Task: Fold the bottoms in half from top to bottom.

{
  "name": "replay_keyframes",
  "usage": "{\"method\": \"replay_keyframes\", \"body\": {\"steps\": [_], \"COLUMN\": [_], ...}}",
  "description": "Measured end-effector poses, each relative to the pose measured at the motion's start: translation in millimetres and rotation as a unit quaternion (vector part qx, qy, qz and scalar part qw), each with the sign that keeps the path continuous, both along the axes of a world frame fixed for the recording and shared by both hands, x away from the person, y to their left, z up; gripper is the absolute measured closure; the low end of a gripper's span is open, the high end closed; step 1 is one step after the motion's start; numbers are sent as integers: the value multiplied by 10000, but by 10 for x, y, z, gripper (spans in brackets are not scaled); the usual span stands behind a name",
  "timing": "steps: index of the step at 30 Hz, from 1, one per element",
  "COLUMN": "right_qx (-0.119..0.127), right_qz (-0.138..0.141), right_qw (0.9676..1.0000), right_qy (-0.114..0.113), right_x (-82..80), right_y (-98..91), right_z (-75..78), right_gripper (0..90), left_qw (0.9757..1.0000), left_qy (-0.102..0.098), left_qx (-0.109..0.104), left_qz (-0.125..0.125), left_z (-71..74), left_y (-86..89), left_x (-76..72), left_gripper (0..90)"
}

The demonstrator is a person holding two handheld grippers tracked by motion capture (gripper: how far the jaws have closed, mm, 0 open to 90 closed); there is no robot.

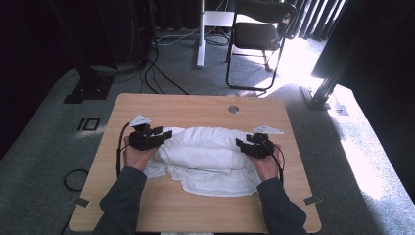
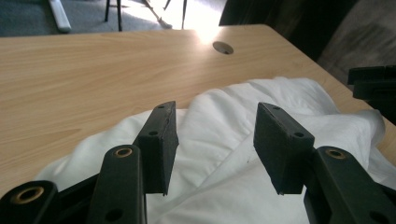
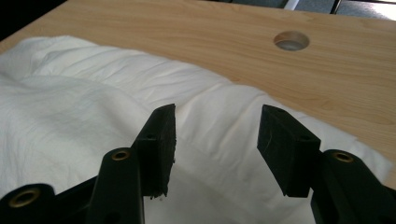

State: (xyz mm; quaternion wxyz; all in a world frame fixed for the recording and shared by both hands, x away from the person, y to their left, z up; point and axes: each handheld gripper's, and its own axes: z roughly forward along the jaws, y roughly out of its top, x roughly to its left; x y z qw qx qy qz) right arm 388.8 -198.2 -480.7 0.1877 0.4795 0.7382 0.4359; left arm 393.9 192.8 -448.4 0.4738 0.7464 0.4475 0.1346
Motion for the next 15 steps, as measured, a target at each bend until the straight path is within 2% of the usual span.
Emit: {"method": "replay_keyframes", "body": {"steps": [1,4,5,6,7,8,9,10,11,13,15], "right_qx": [-178,-514,-557,-557,-590,-577,-592,-592,-609,-629,-761], "right_qz": [111,260,293,293,376,405,450,450,421,463,445], "right_qw": [9997,9981,9977,9977,9970,9969,9965,9965,9966,9961,9952], "right_qy": [99,229,265,265,331,360,388,388,371,402,417], "right_x": [-19,-120,-172,-172,-286,-345,-400,-400,-505,-542,-597], "right_y": [85,176,190,190,202,204,204,204,193,189,189], "right_z": [-46,-159,-199,-199,-279,-318,-357,-357,-425,-461,-536], "right_gripper": [463,463,463,463,463,463,462,462,461,461,462], "left_qw": [9996,9975,9969,9969,9959,9959,9955,9955,9953,9955,9953], "left_qy": [174,439,520,520,615,615,675,675,716,740,774], "left_qx": [203,444,453,453,490,490,482,482,454,400,369], "left_qz": [-113,-341,-381,-381,-441,-441,-458,-458,-469,-442,-461], "left_z": [-84,-281,-352,-352,-475,-475,-588,-588,-686,-734,-810], "left_y": [-120,-232,-249,-249,-248,-248,-222,-222,-185,-165,-134], "left_x": [7,-64,-107,-107,-210,-210,-313,-313,-407,-447,-516], "left_gripper": [515,532,536,546,547,547,552,553,553,553,553]}}
